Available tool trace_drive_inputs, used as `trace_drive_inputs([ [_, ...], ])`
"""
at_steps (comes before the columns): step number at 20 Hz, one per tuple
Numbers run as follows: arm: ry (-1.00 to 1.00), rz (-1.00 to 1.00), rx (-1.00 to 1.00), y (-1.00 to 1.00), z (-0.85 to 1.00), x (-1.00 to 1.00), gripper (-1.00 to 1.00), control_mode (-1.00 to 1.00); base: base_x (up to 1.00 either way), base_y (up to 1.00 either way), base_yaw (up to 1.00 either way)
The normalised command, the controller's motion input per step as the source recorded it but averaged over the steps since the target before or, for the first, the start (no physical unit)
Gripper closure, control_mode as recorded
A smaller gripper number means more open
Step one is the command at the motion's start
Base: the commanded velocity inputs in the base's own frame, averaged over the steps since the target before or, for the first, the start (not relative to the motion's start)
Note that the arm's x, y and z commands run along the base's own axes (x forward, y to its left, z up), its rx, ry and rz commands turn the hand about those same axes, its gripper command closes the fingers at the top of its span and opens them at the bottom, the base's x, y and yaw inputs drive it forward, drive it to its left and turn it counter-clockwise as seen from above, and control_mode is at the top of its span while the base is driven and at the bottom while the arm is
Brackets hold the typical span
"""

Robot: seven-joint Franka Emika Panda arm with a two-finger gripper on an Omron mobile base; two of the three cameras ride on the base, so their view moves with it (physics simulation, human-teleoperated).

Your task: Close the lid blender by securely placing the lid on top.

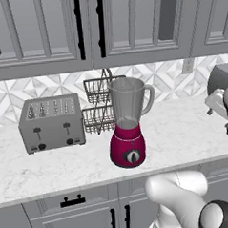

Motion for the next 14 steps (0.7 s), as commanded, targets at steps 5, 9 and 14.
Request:
trace_drive_inputs([
  [5, 0.11, -0.19, 0.17, -1.00, -0.49, 0.06, -1.00, -1.00, 0.00, 0.00, 0.00],
  [9, 0.19, -0.05, 0.11, -0.96, -0.31, 0.09, -1.00, -1.00, 0.00, 0.00, 0.00],
  [14, 0.20, -0.07, 0.07, -0.92, -0.21, 0.18, -1.00, -1.00, 0.00, 0.00, 0.00],
])
